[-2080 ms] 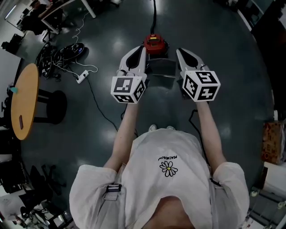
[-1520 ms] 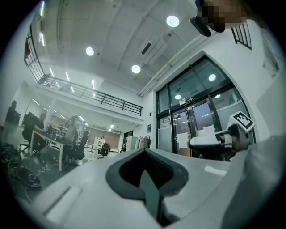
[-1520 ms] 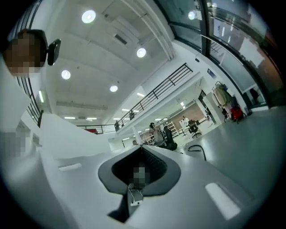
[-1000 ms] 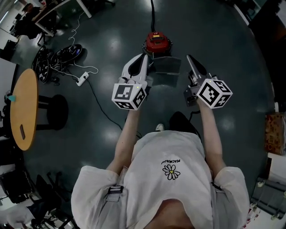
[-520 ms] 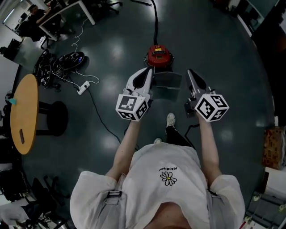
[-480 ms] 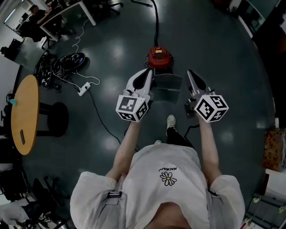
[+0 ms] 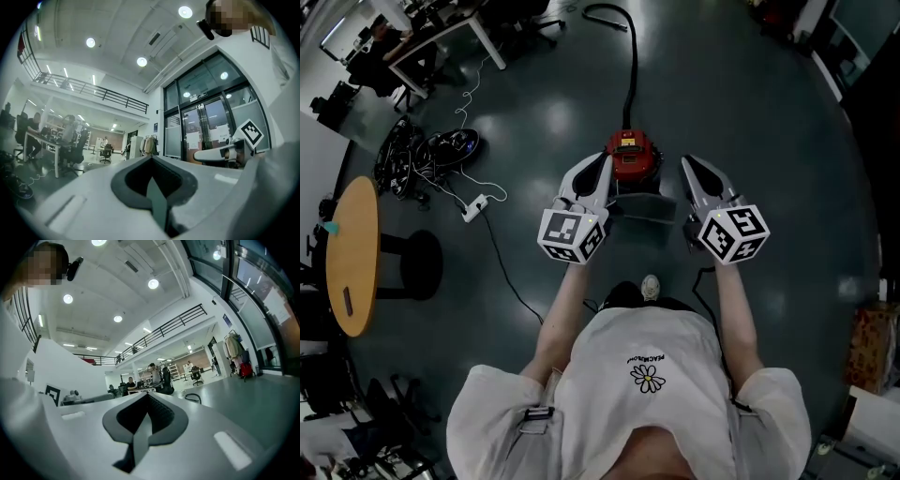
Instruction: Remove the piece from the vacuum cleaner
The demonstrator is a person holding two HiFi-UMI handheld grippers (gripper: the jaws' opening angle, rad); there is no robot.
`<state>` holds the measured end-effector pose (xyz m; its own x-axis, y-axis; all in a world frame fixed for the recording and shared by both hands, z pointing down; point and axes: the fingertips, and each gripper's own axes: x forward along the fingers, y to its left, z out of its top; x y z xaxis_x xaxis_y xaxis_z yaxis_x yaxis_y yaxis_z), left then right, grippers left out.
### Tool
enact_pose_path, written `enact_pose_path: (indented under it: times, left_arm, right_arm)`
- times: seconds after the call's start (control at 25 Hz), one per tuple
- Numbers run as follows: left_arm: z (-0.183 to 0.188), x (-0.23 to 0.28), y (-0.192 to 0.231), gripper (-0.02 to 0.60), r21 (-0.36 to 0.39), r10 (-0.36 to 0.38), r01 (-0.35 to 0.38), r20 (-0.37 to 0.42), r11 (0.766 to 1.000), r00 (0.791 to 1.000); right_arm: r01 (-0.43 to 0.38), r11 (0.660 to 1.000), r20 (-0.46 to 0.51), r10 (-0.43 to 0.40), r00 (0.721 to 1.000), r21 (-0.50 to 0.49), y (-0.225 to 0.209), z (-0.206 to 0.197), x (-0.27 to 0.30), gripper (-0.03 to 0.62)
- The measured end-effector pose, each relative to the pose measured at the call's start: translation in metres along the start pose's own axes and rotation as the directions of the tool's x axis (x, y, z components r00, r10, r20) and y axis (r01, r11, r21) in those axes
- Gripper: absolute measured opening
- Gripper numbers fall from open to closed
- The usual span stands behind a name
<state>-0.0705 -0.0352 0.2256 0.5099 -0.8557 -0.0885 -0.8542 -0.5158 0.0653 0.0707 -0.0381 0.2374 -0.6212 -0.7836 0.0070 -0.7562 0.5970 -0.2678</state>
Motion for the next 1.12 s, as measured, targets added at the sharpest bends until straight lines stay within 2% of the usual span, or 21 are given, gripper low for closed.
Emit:
enact_pose_path:
  times: [0.36,0.48,0.76,0.92,1.12]
  left_arm:
    - [-0.03,0.053,0.016,0.0,0.021,0.002,0.0,-0.094,1.0,0.996]
    - [-0.053,0.074,0.039,0.0,0.04,-0.006,0.012,-0.138,0.999,0.99]
    - [-0.1,0.112,0.095,0.0,-0.002,-0.052,0.053,-0.263,0.999,0.963]
    - [-0.146,0.146,0.128,0.0,-0.009,-0.1,0.104,-0.368,0.995,0.924]
    - [-0.227,0.172,0.158,0.0,-0.021,-0.156,0.169,-0.515,0.985,0.843]
  right_arm:
    - [-0.01,1.0,-0.054,0.01,0.999,0.003,-0.054,-0.004,0.04,0.023]
    - [-0.009,1.0,-0.081,0.009,0.997,-0.001,-0.071,-0.017,0.068,0.023]
    - [0.014,0.997,-0.192,-0.028,0.981,-0.073,-0.095,-0.031,0.131,0.023]
    - [0.043,0.994,-0.263,-0.067,0.963,-0.096,-0.124,-0.048,0.171,0.023]
    - [0.084,0.99,-0.326,-0.118,0.938,-0.117,-0.158,-0.076,0.199,0.023]
